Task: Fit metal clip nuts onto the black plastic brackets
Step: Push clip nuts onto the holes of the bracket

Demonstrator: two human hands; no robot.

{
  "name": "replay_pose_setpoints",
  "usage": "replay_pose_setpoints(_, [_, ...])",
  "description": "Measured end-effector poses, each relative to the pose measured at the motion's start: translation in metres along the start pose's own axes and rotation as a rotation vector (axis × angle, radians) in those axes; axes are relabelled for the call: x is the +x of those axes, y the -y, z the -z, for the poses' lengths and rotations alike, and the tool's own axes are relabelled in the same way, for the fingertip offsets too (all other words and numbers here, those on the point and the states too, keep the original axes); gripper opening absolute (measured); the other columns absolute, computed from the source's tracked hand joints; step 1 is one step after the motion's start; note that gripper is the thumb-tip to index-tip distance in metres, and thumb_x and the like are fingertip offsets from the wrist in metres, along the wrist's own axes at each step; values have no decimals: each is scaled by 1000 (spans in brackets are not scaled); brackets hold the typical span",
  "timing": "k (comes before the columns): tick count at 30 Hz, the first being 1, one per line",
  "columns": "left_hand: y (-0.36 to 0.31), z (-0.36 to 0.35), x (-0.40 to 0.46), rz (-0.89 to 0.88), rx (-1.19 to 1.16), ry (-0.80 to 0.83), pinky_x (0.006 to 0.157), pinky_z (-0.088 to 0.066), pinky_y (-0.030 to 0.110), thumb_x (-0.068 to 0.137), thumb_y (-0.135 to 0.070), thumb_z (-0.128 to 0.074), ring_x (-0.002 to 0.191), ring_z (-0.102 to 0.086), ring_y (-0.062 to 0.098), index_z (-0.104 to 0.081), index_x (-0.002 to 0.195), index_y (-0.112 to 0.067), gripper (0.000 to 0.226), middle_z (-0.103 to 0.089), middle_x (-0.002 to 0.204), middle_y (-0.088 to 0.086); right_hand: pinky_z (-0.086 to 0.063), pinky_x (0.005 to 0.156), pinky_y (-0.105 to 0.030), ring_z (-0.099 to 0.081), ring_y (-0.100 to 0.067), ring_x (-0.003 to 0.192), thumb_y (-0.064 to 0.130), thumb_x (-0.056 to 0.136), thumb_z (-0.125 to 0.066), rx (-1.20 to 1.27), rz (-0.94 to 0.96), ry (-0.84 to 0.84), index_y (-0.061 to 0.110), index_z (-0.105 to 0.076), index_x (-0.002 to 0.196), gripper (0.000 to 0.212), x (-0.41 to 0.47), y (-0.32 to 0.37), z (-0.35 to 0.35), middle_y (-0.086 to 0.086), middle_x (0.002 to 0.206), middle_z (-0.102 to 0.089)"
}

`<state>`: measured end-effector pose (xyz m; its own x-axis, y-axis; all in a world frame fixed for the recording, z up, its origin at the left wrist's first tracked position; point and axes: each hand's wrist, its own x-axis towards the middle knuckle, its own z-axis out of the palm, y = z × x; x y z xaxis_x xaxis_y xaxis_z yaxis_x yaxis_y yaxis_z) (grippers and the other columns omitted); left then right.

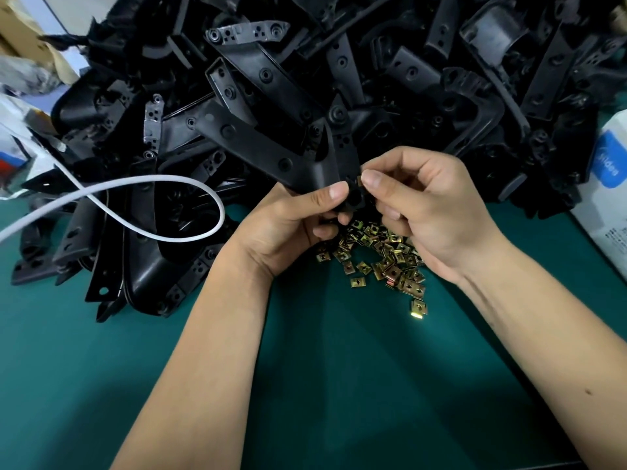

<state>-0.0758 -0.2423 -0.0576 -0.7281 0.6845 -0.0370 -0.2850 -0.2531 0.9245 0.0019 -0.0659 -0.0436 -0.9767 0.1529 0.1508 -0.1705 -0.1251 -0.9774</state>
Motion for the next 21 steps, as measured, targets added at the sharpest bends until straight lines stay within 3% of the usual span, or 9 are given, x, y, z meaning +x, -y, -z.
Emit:
replay_pose_setpoints(2, [0,0,0,0,1,-5,51,-32,19,77,-19,-81,70,-56,17,-62,112,-7,41,-61,87,5,-29,44,-19,-37,-10,52,1,97,-66,37,-21,1,7,-71,92,10,0,0,-1,-1,65,-47])
replay_pose_setpoints(4, [0,-1,0,-9,7,11,52,-32,19,72,-23,-90,71,-57,18,-62,113,-7,52,-61,88,5,-30,44,-18,-39,-7,52,-1,99,-63,73,-35,16,5,-69,95,9,0,1,-1,3,65,-50])
replay_pose_setpoints(8, [-2,-2,-1,-6,10,25,52,-34,18,67,-31,-92,71,-58,18,-64,113,-8,59,-62,88,6,-30,44,-19,-39,-7,52,-1,100,-61,86,-33,28,5,-67,96,9,0,1,-2,-1,69,-46])
replay_pose_setpoints(12, [-2,-2,-1,14,40,-15,50,-34,18,85,-13,-77,69,-57,18,-64,112,-7,31,-63,86,5,-30,44,-21,-39,-9,52,-2,98,-64,49,-15,16,5,-67,95,8,0,1,-2,3,66,-51])
replay_pose_setpoints(15, [-3,-2,0,26,102,-22,48,-38,17,87,-12,-71,68,-58,18,-67,104,-10,17,-65,82,4,-29,44,-23,-40,-11,51,-3,93,-71,30,-1,-24,7,-63,97,14,0,2,0,0,71,-58])
replay_pose_setpoints(21, [-2,-9,-1,27,178,-100,47,-43,17,79,-14,-79,66,-67,15,-73,101,-12,22,-74,83,2,-33,44,-20,-40,-9,47,-5,89,-73,63,24,-26,13,-56,90,25,0,1,3,1,70,-60])
